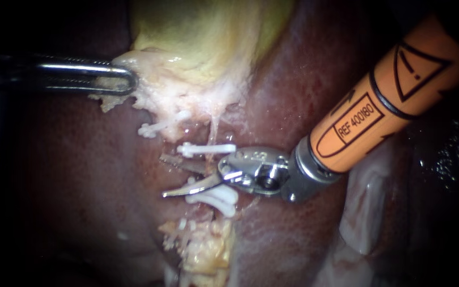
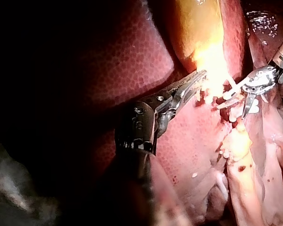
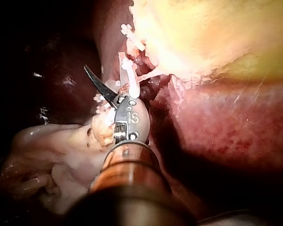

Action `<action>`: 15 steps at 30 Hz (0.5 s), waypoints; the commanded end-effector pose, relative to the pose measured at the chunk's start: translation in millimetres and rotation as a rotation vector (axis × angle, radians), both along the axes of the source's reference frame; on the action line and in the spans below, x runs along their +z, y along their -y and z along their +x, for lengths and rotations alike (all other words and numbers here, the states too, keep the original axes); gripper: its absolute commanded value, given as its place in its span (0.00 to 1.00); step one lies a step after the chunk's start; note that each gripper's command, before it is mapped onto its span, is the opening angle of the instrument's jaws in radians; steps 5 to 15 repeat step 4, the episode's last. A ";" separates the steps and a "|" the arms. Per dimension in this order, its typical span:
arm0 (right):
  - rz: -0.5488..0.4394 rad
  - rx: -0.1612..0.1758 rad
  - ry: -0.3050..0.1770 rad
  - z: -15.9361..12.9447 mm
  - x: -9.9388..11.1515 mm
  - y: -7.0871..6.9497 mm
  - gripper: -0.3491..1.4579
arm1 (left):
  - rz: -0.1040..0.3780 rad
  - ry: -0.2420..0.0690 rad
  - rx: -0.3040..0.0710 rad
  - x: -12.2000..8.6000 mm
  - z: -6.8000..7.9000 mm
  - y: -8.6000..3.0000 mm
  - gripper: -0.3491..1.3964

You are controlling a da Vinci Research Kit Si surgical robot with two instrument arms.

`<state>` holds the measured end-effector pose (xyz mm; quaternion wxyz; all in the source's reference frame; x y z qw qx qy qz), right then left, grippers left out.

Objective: Go to the cutting position right tube

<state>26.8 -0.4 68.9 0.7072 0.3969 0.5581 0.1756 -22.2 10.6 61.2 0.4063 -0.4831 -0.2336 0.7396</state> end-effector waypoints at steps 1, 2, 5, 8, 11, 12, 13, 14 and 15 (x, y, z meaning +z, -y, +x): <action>0.000 0.000 0.000 0.0 0.0 0.0 0.91 | 0.000 0.000 0.000 0.0 0.0 0.0 0.00; 0.000 -0.001 0.000 0.0 0.0 0.0 0.91 | 0.000 0.000 0.000 0.0 0.0 0.0 0.00; 0.005 0.000 0.002 0.0 0.0 0.0 0.91 | 0.000 0.000 0.000 0.0 0.0 0.0 0.00; 0.005 0.000 0.002 0.0 0.0 0.0 0.91 | 0.000 0.000 0.000 0.0 0.0 0.0 0.00; 0.005 0.000 0.002 0.0 0.0 0.0 0.91 | 0.000 0.000 0.000 0.0 0.0 0.0 0.00; 0.005 0.000 0.002 0.0 0.0 0.0 0.91 | 0.000 0.000 0.000 0.0 0.0 0.0 0.00; 0.005 0.000 0.002 0.0 0.0 0.0 0.91 | 0.000 0.000 0.000 0.0 0.0 0.0 0.00; 0.005 0.000 0.002 0.0 0.0 0.0 0.91 | 0.000 0.000 0.000 0.0 0.0 0.0 0.00; 0.005 0.000 0.002 0.0 0.0 0.0 0.91 | 0.000 0.000 0.000 0.0 0.0 0.0 0.00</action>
